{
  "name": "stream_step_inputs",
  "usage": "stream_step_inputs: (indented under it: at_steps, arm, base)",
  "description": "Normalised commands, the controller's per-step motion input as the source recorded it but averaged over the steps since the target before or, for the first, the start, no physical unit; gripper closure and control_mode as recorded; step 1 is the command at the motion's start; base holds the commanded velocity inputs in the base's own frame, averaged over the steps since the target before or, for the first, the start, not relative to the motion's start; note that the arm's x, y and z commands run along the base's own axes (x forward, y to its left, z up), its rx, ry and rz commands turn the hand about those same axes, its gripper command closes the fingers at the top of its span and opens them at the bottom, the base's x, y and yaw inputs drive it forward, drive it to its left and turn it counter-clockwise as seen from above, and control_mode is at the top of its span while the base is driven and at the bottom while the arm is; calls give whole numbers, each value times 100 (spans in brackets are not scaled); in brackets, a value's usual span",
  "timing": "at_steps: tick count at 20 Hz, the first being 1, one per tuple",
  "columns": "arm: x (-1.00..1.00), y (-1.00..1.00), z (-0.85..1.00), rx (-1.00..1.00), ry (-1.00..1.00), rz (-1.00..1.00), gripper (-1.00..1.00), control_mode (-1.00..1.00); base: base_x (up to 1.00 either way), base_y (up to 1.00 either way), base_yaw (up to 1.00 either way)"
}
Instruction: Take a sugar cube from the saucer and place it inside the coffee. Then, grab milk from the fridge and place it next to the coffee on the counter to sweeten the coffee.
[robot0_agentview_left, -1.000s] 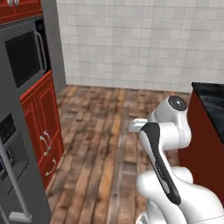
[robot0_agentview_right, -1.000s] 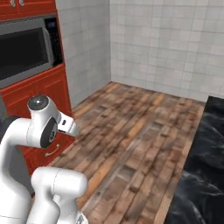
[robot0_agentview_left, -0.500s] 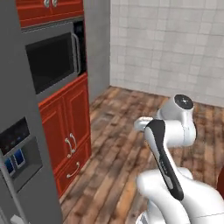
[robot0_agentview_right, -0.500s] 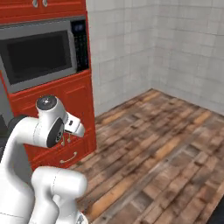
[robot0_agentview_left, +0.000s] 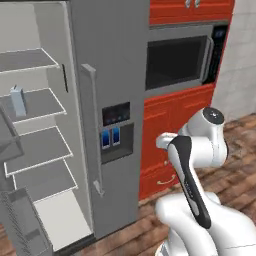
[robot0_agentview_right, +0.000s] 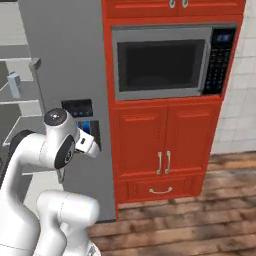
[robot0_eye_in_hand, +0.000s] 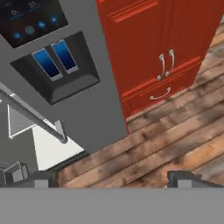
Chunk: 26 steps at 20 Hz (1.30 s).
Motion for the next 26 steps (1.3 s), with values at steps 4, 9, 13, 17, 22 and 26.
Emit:
stream_step_inputs:
  at_steps: [4, 9, 13, 17, 22, 26]
  arm:
    - [0, 0, 0, 0, 0, 0, -100, 100]
    - [0, 0, 0, 0, 0, 0, -100, 100]
    - [0, 0, 0, 0, 0, 0, -100, 100]
    - [0, 0, 0, 0, 0, 0, -100, 100]
    - [0, 0, 0, 0, 0, 0, -100, 100]
    - [0, 0, 0, 0, 0, 0, -100, 100]
  base:
    - [4, 18, 79]
    - [36, 24, 34]
    - [55, 44, 13]
    - [58, 61, 4]
    - [72, 31, 10]
    - [42, 0, 31]
